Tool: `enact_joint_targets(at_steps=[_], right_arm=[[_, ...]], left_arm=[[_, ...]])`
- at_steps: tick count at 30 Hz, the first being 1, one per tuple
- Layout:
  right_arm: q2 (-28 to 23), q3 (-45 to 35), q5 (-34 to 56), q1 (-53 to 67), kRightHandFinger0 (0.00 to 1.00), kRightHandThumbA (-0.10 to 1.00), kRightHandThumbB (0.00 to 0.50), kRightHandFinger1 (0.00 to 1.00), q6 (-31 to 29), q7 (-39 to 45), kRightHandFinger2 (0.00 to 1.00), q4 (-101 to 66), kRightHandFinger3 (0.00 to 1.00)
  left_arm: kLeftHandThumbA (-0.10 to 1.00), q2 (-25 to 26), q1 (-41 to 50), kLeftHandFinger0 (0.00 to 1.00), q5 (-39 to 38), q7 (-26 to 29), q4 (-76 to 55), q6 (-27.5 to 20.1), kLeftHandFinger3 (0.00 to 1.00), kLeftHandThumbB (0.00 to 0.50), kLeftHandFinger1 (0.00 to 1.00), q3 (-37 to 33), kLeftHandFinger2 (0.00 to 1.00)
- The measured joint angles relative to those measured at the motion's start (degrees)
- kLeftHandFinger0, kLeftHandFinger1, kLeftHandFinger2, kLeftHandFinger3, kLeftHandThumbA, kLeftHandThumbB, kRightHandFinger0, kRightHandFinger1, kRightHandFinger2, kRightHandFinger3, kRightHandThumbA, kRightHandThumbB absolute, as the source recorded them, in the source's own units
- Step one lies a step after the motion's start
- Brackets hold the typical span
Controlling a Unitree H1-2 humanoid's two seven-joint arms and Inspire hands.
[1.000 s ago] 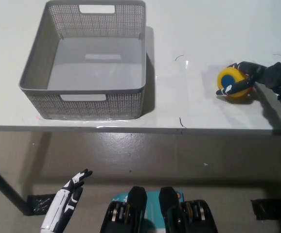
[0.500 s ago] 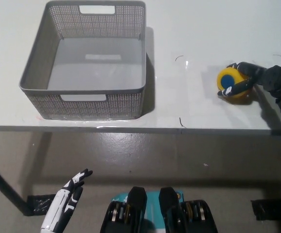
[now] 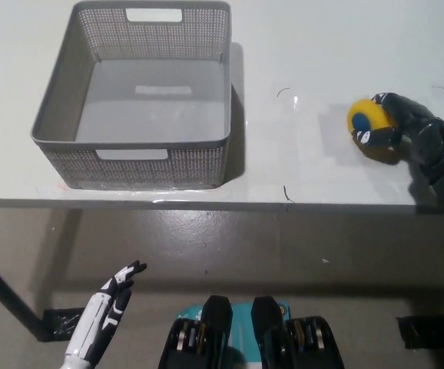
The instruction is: Use the right hand to pick up a yellow duck toy and place it into a container on the left hand side
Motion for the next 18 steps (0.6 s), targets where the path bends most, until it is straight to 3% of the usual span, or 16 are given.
enact_joint_targets(at_steps=[3, 4, 6, 8, 10, 11, 12, 13, 16, 18], right_arm=[[0.2, -0.7, 0.2, 0.5, 0.17, -0.1, 0.191, 0.61, -0.9, -2.5, 0.95, 0.3, 0.93], [0.2, -0.9, 0.3, 0.6, 0.17, -0.1, 0.153, 0.62, -1.1, -3.1, 0.98, 0.4, 0.94], [0.2, -1.3, 0.5, 0.6, 0.14, -0.1, 0.17, 0.61, -1.6, -4.2, 0.98, 0.5, 0.94], [0.2, -1.8, 0.7, 0.6, 0.09, -0.1, 0.137, 0.58, -2.2, -5.3, 0.98, 0.6, 0.91], [0.2, -2.5, 0.8, 0.6, 0.06, -0.1, 0.133, 0.6, -2.6, -6.4, 1.0, 0.6, 0.98], [0.2, -2.8, 0.9, 0.6, 0.14, -0.1, 0.136, 0.62, -2.8, -7.0, 0.97, 0.6, 0.98], [0.2, -3.1, 0.9, 0.5, 0.19, -0.1, 0.137, 0.57, -3.2, -7.6, 0.88, 0.5, 0.93], [0.2, -3.6, 1.0, 0.4, 0.08, -0.1, 0.15, 0.41, -3.6, -8.0, 0.76, 0.5, 0.91], [0.2, -4.8, 1.4, 0.0, 0.0, -0.1, 0.147, 0.34, -5.0, -9.3, 0.84, 0.5, 0.96], [0.2, -5.3, 1.5, -0.5, 0.0, -0.1, 0.132, 0.41, -6.0, -10.1, 0.87, 0.5, 0.87]], left_arm=[[1.0, 0.0, -0.6, 1.0, 0.0, 0.0, 0.0, 0.0, 1.0, 0.342, 1.0, 0.0, 1.0], [1.0, 0.0, -0.7, 1.0, 0.0, 0.0, 0.0, 0.0, 1.0, 0.342, 1.0, 0.0, 1.0], [1.0, 0.0, -0.8, 1.0, 0.0, 0.0, 0.0, 0.0, 1.0, 0.344, 1.0, 0.0, 1.0], [1.0, 0.0, -0.8, 1.0, 0.0, 0.0, 0.0, 0.0, 1.0, 0.347, 1.0, 0.0, 1.0], [1.0, 0.0, -0.8, 1.0, 0.0, 0.0, 0.0, 0.1, 1.0, 0.334, 1.0, 0.0, 1.0], [1.0, 0.0, -0.8, 1.0, 0.0, 0.0, 0.0, 0.1, 1.0, 0.334, 1.0, 0.1, 1.0], [1.0, 0.0, -0.8, 1.0, 0.0, 0.0, 0.0, 0.1, 1.0, 0.345, 1.0, 0.1, 1.0], [1.0, 0.0, -0.8, 1.0, 0.0, 0.0, 0.0, 0.1, 1.0, 0.349, 1.0, 0.1, 1.0], [1.0, 0.0, -0.8, 1.0, 0.0, 0.0, 0.0, 0.3, 1.0, 0.338, 1.0, 0.1, 1.0], [1.0, 0.0, -0.9, 1.0, 0.0, 0.0, 0.0, 0.4, 1.0, 0.33, 1.0, 0.1, 1.0]])
